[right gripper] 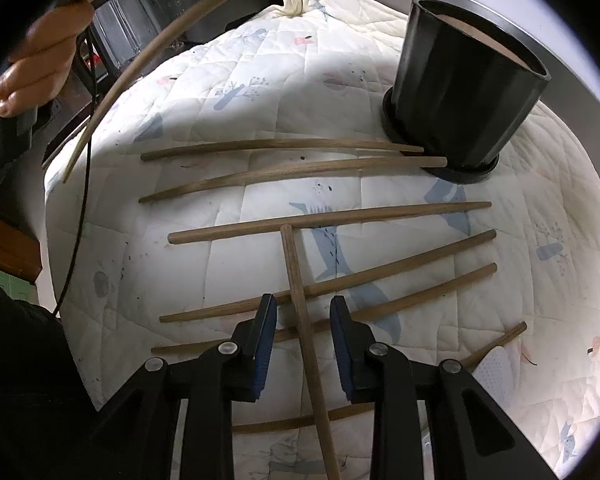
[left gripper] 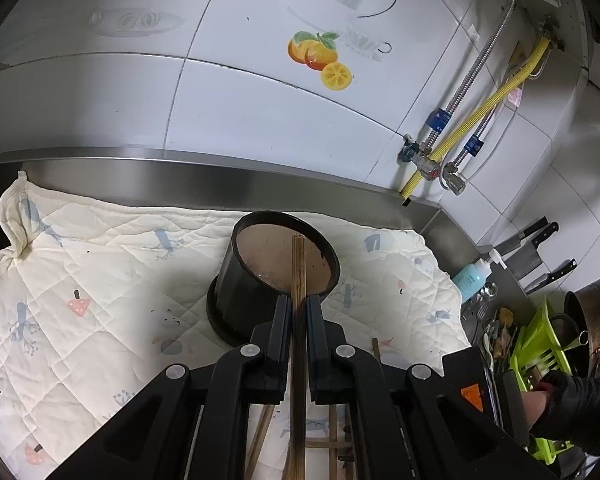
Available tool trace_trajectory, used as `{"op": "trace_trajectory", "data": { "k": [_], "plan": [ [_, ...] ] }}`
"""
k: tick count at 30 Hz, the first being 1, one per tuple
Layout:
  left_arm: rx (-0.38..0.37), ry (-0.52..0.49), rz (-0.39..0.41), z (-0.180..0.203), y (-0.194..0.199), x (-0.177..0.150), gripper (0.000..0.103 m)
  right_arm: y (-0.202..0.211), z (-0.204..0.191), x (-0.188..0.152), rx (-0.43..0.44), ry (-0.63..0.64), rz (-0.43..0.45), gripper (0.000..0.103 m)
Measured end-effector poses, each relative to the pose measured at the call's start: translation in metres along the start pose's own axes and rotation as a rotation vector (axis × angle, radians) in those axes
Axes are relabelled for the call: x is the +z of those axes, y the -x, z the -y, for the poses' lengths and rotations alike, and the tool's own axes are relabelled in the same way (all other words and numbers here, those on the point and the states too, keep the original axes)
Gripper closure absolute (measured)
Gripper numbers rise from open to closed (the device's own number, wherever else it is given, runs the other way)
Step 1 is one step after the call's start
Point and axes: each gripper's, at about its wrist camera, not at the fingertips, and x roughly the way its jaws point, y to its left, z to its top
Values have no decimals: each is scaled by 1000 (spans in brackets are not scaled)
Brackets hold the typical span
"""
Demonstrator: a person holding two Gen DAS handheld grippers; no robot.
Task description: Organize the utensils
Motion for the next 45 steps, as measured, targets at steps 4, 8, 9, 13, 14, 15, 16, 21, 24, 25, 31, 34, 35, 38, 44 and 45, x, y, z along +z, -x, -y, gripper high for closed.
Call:
{"op": "trace_trajectory", "data": {
  "k": [4,8,9,13,14,15,16,21,24,25,31,34,35,38,44,45],
  "plan": [
    [-1,1,-1,0,-2,2,96,-6,-5,4,-42,24,-10,86],
    [-1,3,2,-1,-2,3,96,-8,-11,7,-53,37,-13,92],
    [-1,3,3,-1,-1,3,96,-8,-12,7,-56,34,-11,92],
    [-4,5,15,-1,1,5,96,-1,-12,6,-45,-28,19,93],
    [-10,8,22,-2,2,5,96,4,-11,5,-48,-41,33,93],
    [-15,9,27,-2,3,6,96,8,-10,5,-46,-53,46,93],
    [-18,8,31,-1,4,8,96,13,-8,5,-41,-74,64,93],
    [-40,-6,69,3,5,22,96,51,5,7,-35,-202,195,94],
    [-52,-12,111,6,6,36,96,71,11,9,-42,-266,274,94],
    [-55,-13,125,6,5,42,96,80,14,9,-48,-289,306,94],
    [-61,-28,236,11,-1,82,96,120,33,9,-86,-406,466,94],
    [-57,-38,299,11,-7,103,96,137,41,9,-108,-461,546,94],
    [-55,-40,321,11,-9,110,96,142,45,10,-114,-476,576,94],
    [-75,-45,373,9,-16,126,96,158,53,12,-143,-518,645,94],
    [-62,-67,428,4,-43,150,96,179,62,19,-165,-578,748,94],
    [-63,-64,442,1,-48,153,96,181,62,20,-172,-584,760,94]
  ]
}}
